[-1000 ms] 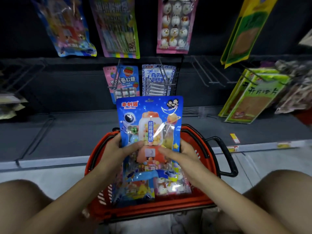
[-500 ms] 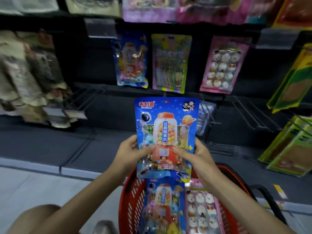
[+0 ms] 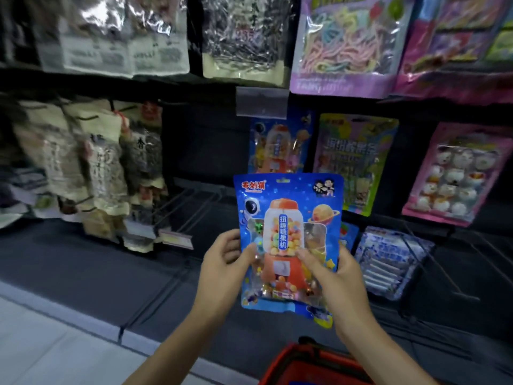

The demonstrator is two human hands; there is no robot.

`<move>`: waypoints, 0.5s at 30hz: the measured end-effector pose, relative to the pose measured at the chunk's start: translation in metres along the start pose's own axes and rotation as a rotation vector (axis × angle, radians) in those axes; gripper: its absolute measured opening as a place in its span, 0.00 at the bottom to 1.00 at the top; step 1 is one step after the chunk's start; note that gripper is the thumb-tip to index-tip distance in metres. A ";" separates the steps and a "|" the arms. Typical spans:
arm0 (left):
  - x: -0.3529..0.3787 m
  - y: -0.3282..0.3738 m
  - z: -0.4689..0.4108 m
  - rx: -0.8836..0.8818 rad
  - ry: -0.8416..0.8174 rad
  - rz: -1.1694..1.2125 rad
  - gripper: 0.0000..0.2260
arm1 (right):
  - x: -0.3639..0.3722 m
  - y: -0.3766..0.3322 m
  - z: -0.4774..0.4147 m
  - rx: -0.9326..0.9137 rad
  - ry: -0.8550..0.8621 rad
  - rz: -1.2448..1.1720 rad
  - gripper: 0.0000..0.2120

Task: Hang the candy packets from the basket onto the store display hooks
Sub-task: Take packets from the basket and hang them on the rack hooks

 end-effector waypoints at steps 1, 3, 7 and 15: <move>-0.008 0.011 -0.009 0.056 0.052 -0.031 0.08 | 0.001 0.002 -0.004 -0.002 0.022 0.018 0.37; -0.024 0.041 -0.028 0.183 0.165 -0.110 0.08 | 0.004 0.003 -0.010 -0.014 0.016 0.009 0.32; -0.034 0.132 -0.058 0.547 0.290 -0.425 0.16 | 0.020 -0.019 -0.013 -0.078 -0.059 0.039 0.11; 0.013 0.238 -0.067 1.234 0.356 -1.145 0.22 | 0.042 -0.052 -0.023 -0.182 -0.069 0.009 0.14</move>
Point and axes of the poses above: each hand's wrist, its own z-axis away from the middle knuckle, its own x-axis out of the palm, y = z × x, the point moved 9 cm from there along -z, towards the middle knuckle, and after that the axes turned 3 degrees about -x, right-handed, at the moved point
